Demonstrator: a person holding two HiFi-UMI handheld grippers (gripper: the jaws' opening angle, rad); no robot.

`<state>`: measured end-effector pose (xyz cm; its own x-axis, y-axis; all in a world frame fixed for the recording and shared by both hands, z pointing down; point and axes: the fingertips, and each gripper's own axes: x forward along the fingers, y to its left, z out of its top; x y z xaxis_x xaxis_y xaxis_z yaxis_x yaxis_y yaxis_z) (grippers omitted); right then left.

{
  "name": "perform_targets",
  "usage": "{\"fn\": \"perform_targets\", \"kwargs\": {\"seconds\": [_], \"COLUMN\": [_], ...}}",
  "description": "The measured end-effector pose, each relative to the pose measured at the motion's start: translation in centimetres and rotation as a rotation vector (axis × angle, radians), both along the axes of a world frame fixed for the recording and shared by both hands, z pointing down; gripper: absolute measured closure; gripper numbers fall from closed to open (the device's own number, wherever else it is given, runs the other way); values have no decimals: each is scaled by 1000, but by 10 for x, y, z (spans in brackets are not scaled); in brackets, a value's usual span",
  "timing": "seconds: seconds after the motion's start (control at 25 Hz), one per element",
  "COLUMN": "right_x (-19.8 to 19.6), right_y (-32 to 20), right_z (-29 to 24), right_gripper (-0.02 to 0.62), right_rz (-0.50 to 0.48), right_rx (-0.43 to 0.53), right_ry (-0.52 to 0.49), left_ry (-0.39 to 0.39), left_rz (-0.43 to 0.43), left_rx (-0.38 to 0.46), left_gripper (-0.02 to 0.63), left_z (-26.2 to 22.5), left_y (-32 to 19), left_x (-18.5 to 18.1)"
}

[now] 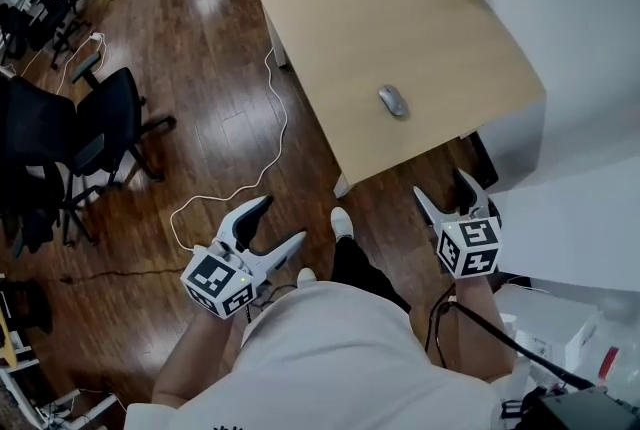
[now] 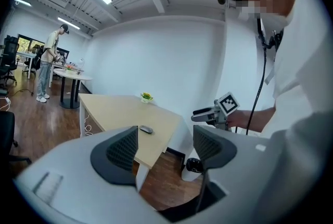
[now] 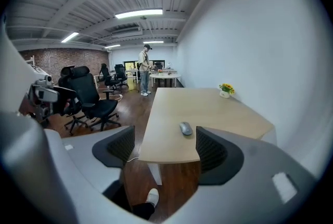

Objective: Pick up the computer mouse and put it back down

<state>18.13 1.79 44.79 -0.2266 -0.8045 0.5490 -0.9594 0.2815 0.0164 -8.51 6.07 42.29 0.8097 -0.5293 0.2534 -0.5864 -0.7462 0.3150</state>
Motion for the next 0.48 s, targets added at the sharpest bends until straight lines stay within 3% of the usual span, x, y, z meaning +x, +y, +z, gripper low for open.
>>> {"fn": "perform_targets", "kwargs": {"seconds": [0.24,0.48], "right_x": [-17,-24], "right_y": [74,108], "right_z": [-28,-16], "right_gripper": [215,212], "right_rz": [39,68], "right_rx": [41,13], "right_ry": [-77,-112], "left_ry": [12,17], "left_rz": [23,29], "left_rx": [10,29], "left_gripper": [288,288], "left_z": [-4,-11], "left_y": [23,37], "left_x": [-10,-16]}}
